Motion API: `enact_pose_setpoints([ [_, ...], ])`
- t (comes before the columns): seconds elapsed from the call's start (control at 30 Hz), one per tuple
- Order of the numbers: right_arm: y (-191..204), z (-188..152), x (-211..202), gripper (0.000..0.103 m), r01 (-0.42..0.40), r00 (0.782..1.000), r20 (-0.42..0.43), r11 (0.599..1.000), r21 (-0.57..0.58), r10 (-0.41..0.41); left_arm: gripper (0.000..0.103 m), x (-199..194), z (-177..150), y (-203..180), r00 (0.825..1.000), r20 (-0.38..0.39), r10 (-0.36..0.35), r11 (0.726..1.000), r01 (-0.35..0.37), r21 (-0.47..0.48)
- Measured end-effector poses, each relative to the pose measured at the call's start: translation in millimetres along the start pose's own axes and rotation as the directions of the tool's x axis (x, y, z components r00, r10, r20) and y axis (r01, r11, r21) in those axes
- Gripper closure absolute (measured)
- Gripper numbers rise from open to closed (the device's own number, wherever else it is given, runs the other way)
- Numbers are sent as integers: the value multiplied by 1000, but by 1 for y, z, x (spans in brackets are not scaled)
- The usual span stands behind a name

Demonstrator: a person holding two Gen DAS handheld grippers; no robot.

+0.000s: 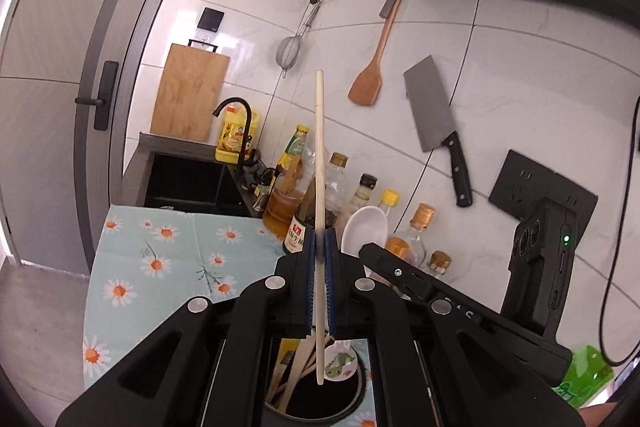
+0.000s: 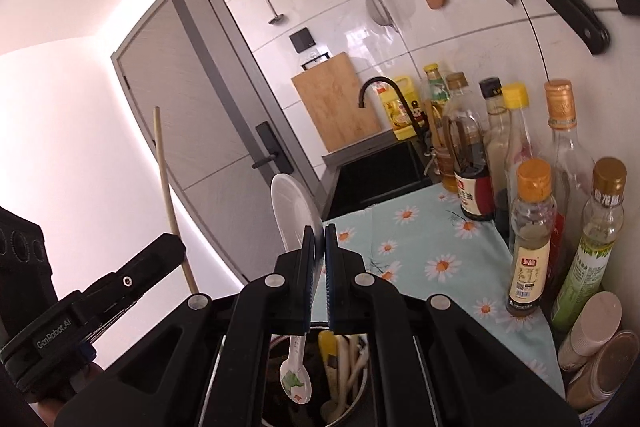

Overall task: Organize utensils
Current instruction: 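Lift the held chopstick and spoon and lower both into the black holder, then open both tools to release the chopstick and spoon in the holder, then withdraw both tools from the holder toward the loose chopsticks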

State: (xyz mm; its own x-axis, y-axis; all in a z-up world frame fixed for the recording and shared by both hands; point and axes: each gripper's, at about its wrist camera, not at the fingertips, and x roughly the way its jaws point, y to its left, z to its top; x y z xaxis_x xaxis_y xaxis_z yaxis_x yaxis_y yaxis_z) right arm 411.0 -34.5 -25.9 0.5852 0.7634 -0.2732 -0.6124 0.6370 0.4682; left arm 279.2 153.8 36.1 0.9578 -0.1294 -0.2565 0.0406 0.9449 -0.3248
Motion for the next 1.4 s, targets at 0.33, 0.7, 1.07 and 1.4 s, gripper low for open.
enact_pose_setpoints([
  [0.33,-2,-20,8,97,24,1000,-5,1000,-14,-24,99,23,-32,11,996,-83,17,1000,-16,16],
  [0.7,-1,-31,11,84,1,997,-78,1000,25,1,98,23,-46,13,987,-159,24,1000,-23,9],
  [1.07,8,-23,-19,82,1,999,-39,1000,15,-1,97,1,-42,11,989,-144,25,1000,-25,1],
  [1.4,21,-23,-43,82,-10,999,-43,1000,2,10,81,-28,-38,5,991,-133,24,1000,-25,0],
])
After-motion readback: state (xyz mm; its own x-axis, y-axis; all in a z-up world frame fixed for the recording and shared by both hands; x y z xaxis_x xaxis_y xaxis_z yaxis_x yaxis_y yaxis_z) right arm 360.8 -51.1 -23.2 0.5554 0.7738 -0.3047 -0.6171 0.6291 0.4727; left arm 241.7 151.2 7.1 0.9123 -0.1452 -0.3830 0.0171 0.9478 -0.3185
